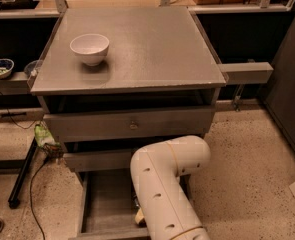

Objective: Place green can into bottom drawer

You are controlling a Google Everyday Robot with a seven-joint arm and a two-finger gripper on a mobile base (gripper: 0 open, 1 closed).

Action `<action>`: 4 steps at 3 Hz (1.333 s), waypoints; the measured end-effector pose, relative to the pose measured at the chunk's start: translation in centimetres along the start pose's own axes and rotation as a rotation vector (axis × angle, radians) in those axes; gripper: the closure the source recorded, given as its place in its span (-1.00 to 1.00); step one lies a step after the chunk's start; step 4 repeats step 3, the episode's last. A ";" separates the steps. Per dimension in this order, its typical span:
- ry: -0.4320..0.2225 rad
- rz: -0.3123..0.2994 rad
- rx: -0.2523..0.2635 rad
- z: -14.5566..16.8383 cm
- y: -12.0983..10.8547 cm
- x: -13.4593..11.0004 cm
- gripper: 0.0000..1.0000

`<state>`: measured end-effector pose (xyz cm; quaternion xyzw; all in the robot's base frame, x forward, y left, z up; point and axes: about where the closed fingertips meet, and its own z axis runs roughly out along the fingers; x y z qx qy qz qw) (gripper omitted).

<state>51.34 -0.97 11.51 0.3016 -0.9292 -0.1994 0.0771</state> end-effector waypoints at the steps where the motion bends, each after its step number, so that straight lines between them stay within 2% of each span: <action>1: 0.000 0.000 0.000 0.0 0.0 0.0 -0.86; 2: 0.000 0.000 0.000 0.0 0.0 0.0 -1.00; 4: 0.000 0.000 0.000 0.0 0.0 0.0 -1.00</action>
Offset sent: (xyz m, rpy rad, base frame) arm 0.0000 0.0000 0.0000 0.0000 0.0000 0.0000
